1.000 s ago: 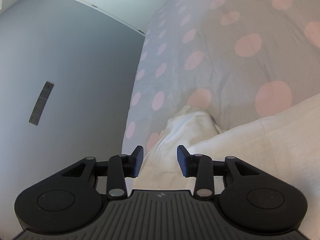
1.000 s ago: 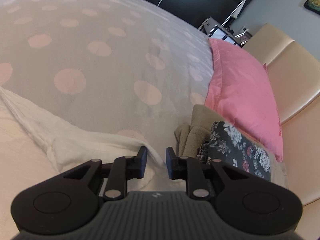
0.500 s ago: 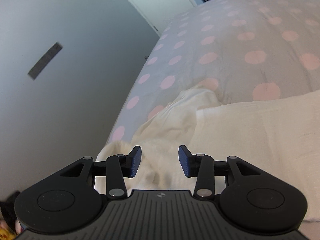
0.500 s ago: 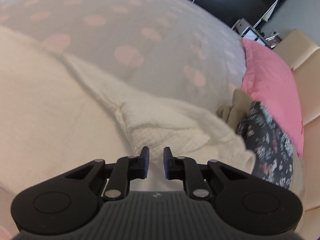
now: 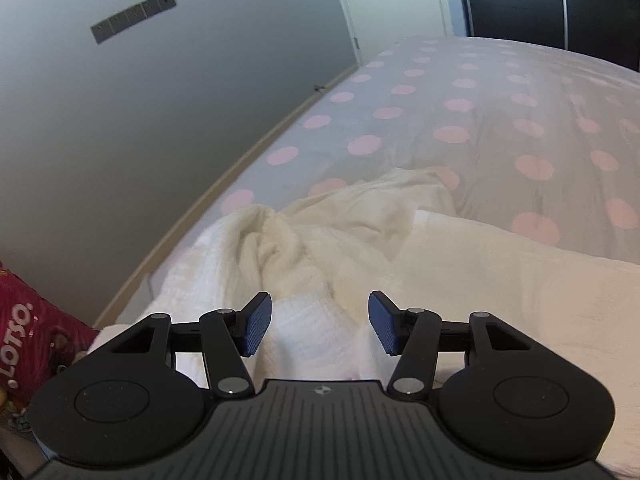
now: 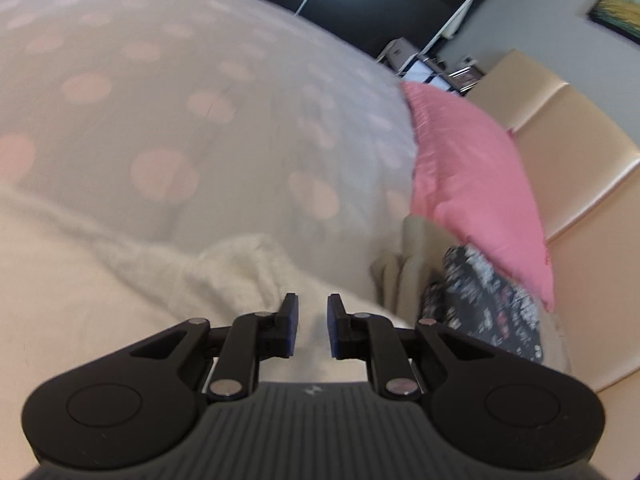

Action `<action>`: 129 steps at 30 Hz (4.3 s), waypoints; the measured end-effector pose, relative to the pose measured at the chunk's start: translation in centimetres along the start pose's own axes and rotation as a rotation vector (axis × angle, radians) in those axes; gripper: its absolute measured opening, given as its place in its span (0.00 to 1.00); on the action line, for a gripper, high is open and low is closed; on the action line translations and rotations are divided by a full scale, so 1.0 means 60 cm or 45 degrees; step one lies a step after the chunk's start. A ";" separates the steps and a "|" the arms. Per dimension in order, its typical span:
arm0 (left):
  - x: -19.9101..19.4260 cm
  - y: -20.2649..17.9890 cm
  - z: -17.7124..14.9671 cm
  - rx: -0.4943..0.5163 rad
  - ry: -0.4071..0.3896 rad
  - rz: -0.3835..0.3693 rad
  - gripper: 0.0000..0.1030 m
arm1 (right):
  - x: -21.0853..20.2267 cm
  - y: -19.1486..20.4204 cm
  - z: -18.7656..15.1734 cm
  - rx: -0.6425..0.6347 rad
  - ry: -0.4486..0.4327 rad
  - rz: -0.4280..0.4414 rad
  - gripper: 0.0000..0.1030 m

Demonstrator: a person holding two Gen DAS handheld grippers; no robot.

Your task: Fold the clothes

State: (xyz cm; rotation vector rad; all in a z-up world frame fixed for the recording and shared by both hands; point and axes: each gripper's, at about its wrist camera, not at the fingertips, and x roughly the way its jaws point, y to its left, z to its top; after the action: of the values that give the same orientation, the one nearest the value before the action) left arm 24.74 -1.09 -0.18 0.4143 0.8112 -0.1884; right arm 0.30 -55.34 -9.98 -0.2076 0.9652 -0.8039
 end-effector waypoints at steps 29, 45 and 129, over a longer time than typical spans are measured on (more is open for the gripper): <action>0.080 -0.033 0.002 -0.181 0.189 -0.293 0.48 | -0.310 0.037 -0.254 0.296 -0.040 0.361 0.29; 0.105 0.024 -0.032 -0.442 0.385 -0.376 0.21 | -0.321 0.043 -0.252 0.243 -0.117 0.370 0.30; -0.114 -0.440 -0.209 0.739 -0.057 -0.721 0.15 | -0.246 0.119 -0.271 0.395 0.047 0.560 0.23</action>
State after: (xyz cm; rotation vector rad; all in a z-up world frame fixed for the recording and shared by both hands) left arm 3.37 -19.54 -10.43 0.7132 0.8075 -0.9716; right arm -13.57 -37.18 -13.22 0.2823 0.8648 -0.5412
